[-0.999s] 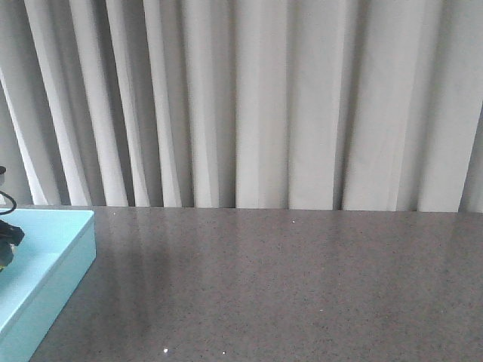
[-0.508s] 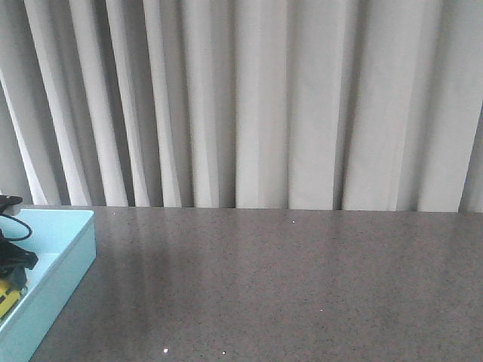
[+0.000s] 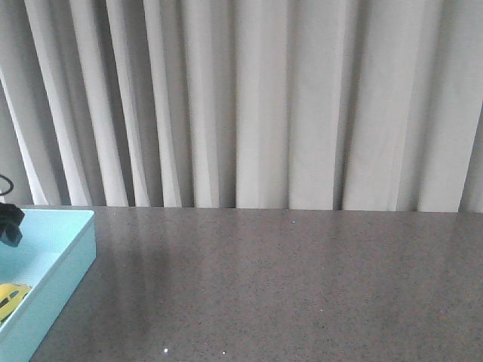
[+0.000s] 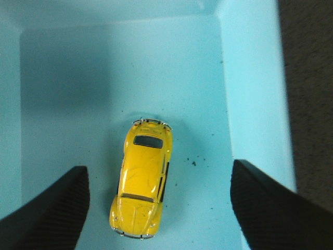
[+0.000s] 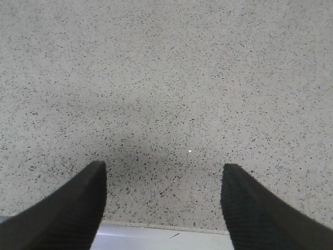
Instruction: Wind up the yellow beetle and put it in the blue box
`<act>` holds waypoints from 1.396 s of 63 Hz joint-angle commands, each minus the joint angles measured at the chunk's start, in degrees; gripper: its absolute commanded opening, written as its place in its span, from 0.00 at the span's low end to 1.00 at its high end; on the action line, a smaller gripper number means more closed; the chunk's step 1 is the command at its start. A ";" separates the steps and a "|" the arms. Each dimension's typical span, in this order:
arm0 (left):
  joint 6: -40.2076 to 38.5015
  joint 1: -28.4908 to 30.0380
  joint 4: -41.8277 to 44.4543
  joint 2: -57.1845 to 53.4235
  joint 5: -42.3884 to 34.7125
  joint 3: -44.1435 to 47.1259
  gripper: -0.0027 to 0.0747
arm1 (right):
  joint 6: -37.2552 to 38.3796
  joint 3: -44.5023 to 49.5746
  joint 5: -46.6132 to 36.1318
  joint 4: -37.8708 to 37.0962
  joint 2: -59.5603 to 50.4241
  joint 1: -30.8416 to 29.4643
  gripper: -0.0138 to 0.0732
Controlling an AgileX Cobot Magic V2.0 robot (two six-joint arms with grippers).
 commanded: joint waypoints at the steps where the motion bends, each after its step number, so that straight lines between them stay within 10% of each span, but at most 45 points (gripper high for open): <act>1: -1.18 -1.38 -2.83 -7.46 0.44 -1.49 0.75 | -0.05 -1.31 -3.14 -1.00 0.13 0.03 0.68; 26: -1.76 -16.57 -1.25 -25.08 0.44 3.53 0.74 | -0.05 -1.31 -3.14 -1.00 0.13 0.03 0.68; 69: -15.31 -21.59 11.69 -78.84 -25.59 69.57 0.69 | 0.75 -1.31 -1.82 -0.62 0.13 0.03 0.68; 88: -17.23 -21.59 11.63 -91.36 -34.20 82.99 0.34 | 0.29 -1.31 -2.38 1.78 0.13 0.03 0.47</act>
